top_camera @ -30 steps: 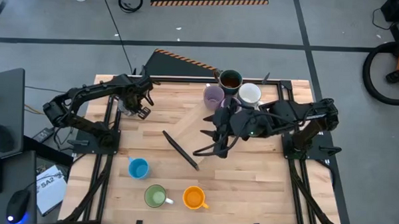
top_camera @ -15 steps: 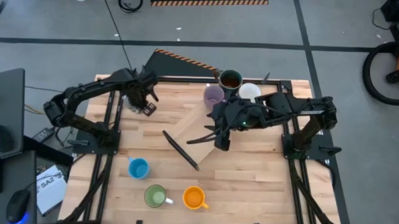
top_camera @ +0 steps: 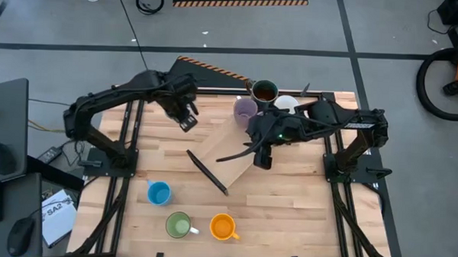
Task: Place coffee mugs
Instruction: Put the white blue patterned mug on the shelf
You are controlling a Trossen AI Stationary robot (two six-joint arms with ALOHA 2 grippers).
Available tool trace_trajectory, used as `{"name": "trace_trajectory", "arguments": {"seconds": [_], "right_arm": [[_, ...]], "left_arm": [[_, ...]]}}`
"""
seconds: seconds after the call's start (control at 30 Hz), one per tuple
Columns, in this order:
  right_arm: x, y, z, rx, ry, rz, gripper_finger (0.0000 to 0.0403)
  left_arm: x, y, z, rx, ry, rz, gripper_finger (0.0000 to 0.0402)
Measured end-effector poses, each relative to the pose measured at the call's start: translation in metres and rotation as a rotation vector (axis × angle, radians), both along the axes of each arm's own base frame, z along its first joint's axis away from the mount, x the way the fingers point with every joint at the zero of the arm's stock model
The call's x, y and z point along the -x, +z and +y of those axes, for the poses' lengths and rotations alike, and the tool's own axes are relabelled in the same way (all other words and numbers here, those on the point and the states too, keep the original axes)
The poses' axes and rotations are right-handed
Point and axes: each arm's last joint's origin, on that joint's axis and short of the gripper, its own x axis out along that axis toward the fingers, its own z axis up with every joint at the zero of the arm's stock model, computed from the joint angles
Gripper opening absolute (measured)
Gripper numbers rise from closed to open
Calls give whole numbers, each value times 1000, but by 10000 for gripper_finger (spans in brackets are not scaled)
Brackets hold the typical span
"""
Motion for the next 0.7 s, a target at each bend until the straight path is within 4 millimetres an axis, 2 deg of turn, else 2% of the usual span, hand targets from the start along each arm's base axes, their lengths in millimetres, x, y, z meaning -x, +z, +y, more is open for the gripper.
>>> {"name": "trace_trajectory", "arguments": {"seconds": [0.17, 0.4, 0.7], "right_arm": [[17, 8, -5, 6, -25, 8, 189], [45, 21, -8, -12, -92, -14, 189], [53, 24, -1, -12, -91, -25, 189]], "left_arm": [[-30, 14, -15, 5, -75, 21, 28], [-61, 33, -30, 3, -118, -36, 28], [-93, 41, -49, -11, -172, -112, 28]]}}
